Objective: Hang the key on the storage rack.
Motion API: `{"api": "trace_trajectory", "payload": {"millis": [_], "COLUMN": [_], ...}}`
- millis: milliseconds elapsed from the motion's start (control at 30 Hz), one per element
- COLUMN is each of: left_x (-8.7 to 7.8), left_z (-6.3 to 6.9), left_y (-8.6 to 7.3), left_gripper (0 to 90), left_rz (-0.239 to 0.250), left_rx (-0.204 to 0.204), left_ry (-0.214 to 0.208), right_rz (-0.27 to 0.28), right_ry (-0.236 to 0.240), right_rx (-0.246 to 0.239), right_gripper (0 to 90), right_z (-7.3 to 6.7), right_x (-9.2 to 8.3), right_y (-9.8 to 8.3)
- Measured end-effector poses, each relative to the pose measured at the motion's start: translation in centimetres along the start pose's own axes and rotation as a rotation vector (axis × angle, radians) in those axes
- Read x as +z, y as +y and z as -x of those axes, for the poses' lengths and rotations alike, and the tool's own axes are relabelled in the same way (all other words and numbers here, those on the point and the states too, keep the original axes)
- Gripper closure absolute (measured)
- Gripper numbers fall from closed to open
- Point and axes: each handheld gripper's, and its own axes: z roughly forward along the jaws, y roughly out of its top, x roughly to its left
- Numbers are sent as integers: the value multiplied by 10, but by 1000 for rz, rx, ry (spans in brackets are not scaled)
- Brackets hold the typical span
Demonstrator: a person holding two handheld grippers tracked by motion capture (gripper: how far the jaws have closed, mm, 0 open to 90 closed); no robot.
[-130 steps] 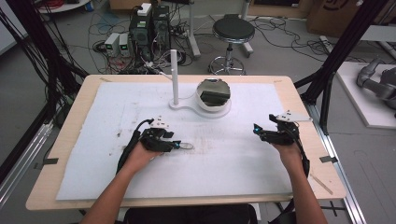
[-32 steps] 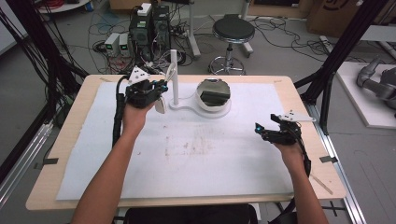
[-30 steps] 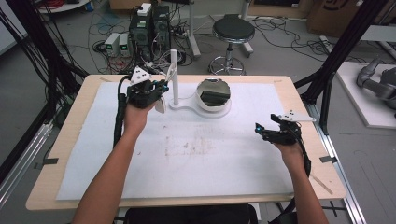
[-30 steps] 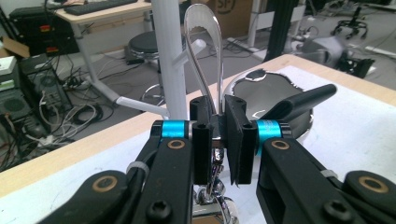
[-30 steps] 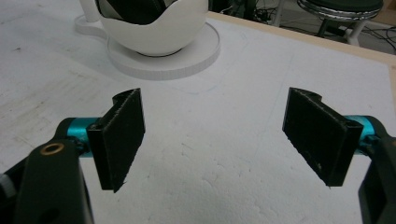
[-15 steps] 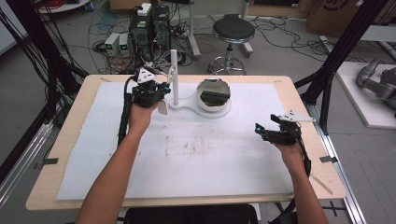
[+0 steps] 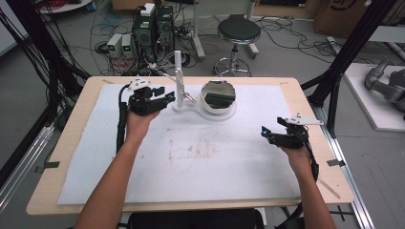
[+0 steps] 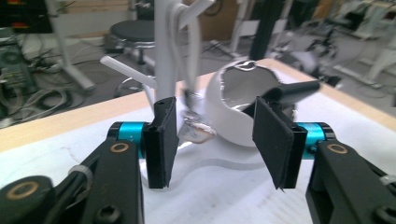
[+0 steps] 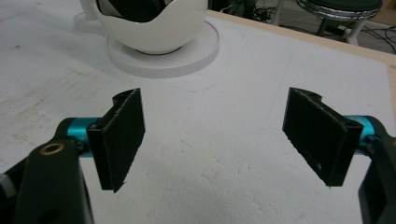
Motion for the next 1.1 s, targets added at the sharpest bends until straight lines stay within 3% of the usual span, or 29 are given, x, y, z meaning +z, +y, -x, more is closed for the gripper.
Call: {"api": "trace_trajectory", "payload": {"millis": [133, 200, 267, 533, 633, 767, 867, 1100], "left_x": [-16, -23, -33, -61, -65, -65, -66, -71], "left_z": [-5, -9, -12, -27, -31, -34, -34, -34], "left_y": [-14, -19, -27, -58, -68, -79, -80, -84], "left_gripper": [397, 313, 238, 221, 220, 215, 201, 201], "left_rz": [26, 16, 33, 51, 10, -8, 5, 15], "left_rx": [-26, -54, -51, 56, 52, 23, -5, 3], "left_ry": [-33, -53, -55, -3, 9, 27, 31, 49], "right_rz": [-1, 1, 2, -6, -16, -34, -37, -46], "right_ry": [2, -1, -1, -3, 0, 0, 3, 6], "right_rx": [-4, -13, -19, -37, -46, -52, -45, -47], "right_gripper": [214, 213, 213, 212, 212, 212, 212, 212], "right_z": [-1, -2, -3, -6, -7, -9, -9, -8], "right_x": [0, 0, 0, 3, 5, 7, 8, 11], "right_y": [0, 0, 0, 1, 0, -2, -3, -5]}}
